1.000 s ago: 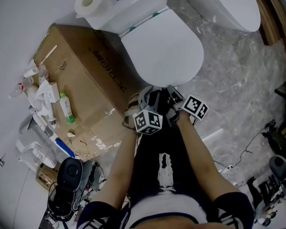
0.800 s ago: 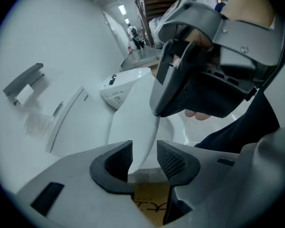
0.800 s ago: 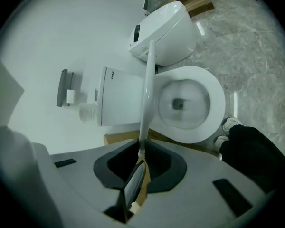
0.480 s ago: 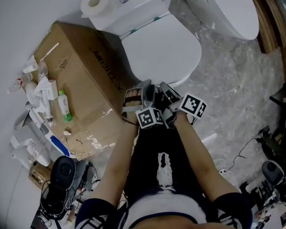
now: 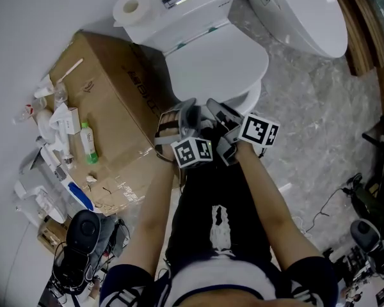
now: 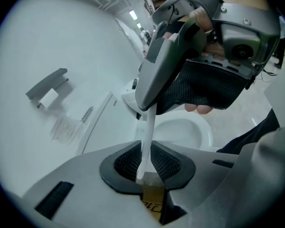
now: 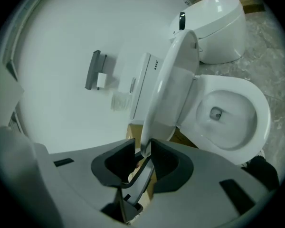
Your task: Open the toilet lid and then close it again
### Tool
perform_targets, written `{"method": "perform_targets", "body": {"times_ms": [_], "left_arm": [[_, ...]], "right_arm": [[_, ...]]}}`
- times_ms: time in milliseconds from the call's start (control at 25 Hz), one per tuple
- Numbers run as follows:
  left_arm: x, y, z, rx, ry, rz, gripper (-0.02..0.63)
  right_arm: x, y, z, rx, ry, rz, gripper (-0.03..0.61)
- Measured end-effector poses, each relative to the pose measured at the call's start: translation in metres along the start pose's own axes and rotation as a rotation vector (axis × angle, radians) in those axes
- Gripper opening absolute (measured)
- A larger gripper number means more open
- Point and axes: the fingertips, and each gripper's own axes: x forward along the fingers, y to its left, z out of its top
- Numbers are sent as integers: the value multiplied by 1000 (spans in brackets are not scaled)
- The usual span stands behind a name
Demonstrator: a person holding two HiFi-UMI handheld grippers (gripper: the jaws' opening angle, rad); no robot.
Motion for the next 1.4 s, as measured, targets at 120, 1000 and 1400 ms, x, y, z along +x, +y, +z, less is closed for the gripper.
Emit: {"method": "perform_targets", "body": {"times_ms": [120,1000,1400], "left_arm": [[1,7,2,-14,-4,-8,64],[0,69,7,-270,-61,54,77],[-31,96,0,-552,-181,156,8]], "right_arm": [[1,10,3,-129,39,0,81],[2,63,45,-1975,60,-476,61],[19,79,63,-1804,57,-434,57]]}}
